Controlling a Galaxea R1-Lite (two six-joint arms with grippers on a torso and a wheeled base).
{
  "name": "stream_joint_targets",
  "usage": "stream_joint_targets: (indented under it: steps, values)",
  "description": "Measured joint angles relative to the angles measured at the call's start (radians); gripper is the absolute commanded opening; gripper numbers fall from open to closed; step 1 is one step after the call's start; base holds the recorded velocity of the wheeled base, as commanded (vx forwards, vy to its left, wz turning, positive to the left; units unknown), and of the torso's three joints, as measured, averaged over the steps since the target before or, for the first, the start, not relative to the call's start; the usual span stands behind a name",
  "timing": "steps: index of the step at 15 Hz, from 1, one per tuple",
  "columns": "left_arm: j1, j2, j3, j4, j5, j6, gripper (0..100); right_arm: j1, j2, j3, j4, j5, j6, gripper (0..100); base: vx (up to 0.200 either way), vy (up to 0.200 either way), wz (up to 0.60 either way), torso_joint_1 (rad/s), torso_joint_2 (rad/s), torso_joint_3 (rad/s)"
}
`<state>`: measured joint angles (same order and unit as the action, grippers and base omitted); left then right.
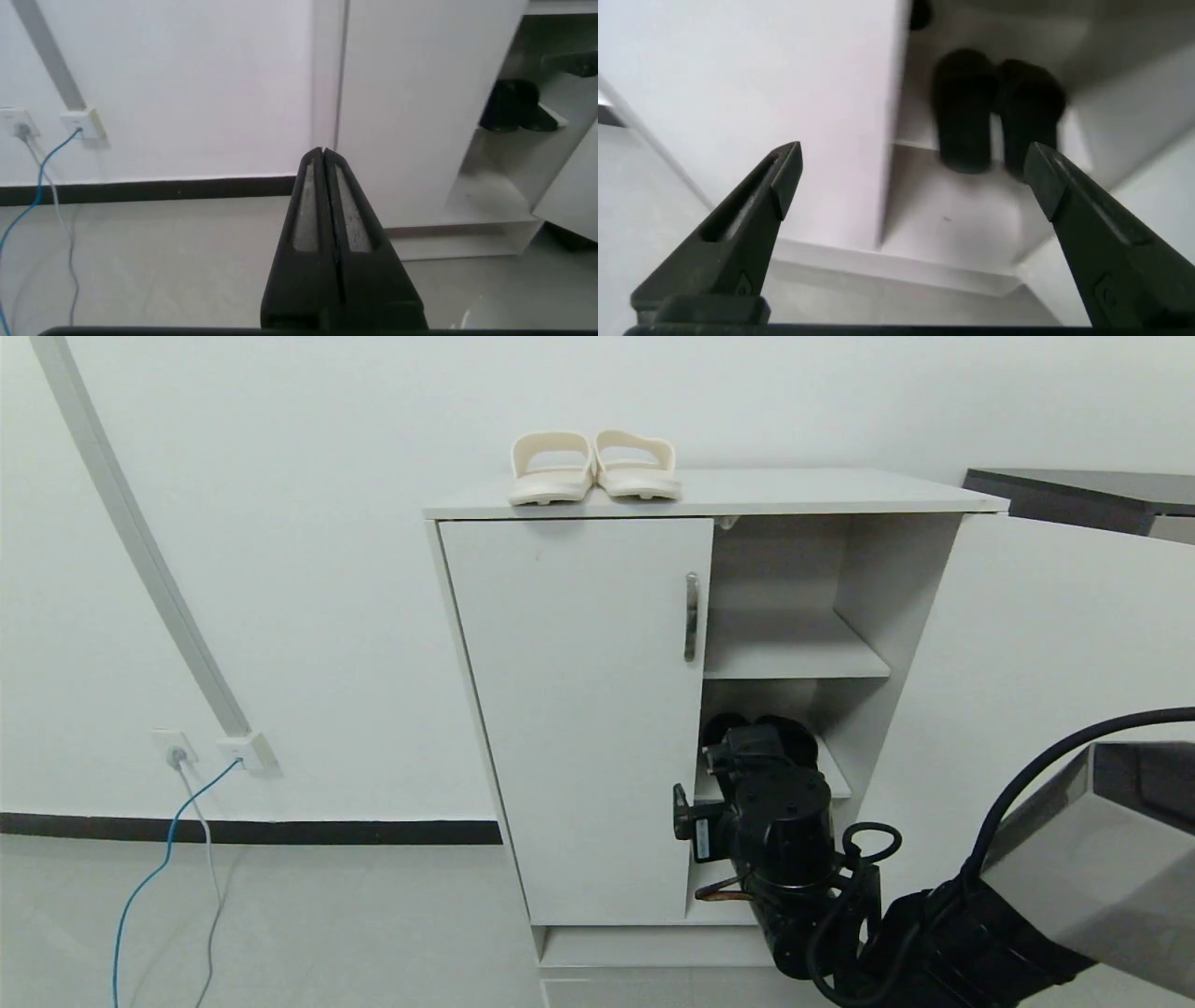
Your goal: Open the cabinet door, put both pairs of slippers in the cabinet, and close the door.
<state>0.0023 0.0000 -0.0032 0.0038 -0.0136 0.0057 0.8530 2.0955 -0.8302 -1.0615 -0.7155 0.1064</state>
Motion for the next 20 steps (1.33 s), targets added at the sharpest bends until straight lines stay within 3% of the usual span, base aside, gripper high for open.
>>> stream_joint_targets:
  steps: [2,8,20]
  values:
    - [0.0,0.0,0.0,0.0,0.0,0.0,0,-0.002,0.001,0.009,-0.036,0.01,-0.013,100,0.0,0.2,0.0,0.01,0.0,0.005]
    - [0.0,0.0,0.0,0.0,0.0,0.0,0,-0.02,0.039,0.04,-0.165,0.016,-0.091,100,0.0,0.0,0.0,0.0,0.0,0.0]
    - [0.001,0.0,0.0,0.0,0.0,0.0,0,-0.026,0.051,0.05,-0.169,0.015,-0.094,100,0.0,0.0,0.0,0.0,0.0,0.0]
